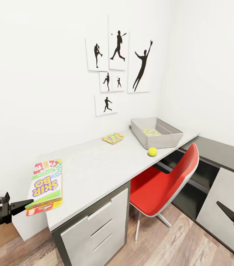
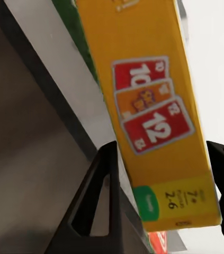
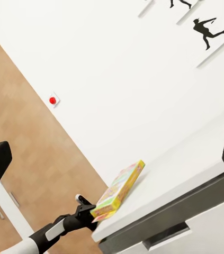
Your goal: Put all the toys in the child's room - the three board games (two on the bed and one on the table), the two jigsaw puzzles on the table, and the tennis ball on the table - inside the toy box on the table in the child's room.
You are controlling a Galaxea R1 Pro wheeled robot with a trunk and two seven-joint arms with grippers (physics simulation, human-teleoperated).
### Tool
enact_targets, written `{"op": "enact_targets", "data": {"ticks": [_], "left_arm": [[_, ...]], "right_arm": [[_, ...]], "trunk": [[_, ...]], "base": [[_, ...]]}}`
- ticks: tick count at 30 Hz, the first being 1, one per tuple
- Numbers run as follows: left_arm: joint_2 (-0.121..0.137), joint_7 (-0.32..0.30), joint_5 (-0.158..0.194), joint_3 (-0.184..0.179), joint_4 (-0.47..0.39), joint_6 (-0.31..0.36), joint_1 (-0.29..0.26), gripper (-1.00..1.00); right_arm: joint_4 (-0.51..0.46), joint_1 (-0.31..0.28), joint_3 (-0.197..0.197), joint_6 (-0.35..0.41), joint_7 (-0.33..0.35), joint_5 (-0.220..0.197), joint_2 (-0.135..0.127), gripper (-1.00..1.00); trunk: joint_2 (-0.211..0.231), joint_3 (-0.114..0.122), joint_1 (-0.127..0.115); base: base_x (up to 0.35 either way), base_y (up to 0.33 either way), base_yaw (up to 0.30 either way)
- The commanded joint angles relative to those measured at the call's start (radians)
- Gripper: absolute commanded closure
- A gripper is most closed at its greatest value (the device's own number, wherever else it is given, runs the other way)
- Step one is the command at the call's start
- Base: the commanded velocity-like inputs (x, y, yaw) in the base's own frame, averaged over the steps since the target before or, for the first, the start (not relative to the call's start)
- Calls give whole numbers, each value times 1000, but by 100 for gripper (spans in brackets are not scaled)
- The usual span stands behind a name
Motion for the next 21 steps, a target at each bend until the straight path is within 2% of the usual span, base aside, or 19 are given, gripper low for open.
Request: {"op": "enact_targets", "data": {"ticks": [1, 21], "left_arm": [[0, -2, 1, 0, 0, 8, 0, 100], [0, -4, 3, -2, 0, 8, 0, 100]], "right_arm": [[-1, 0, 0, 10, 0, -4, 0, -100], [21, 0, 0, 9, 2, -4, -4, -100]], "trunk": [[7, 2, -4], [147, 65, -81]], "base": [[0, 0, 0], [0, 0, 0]]}}
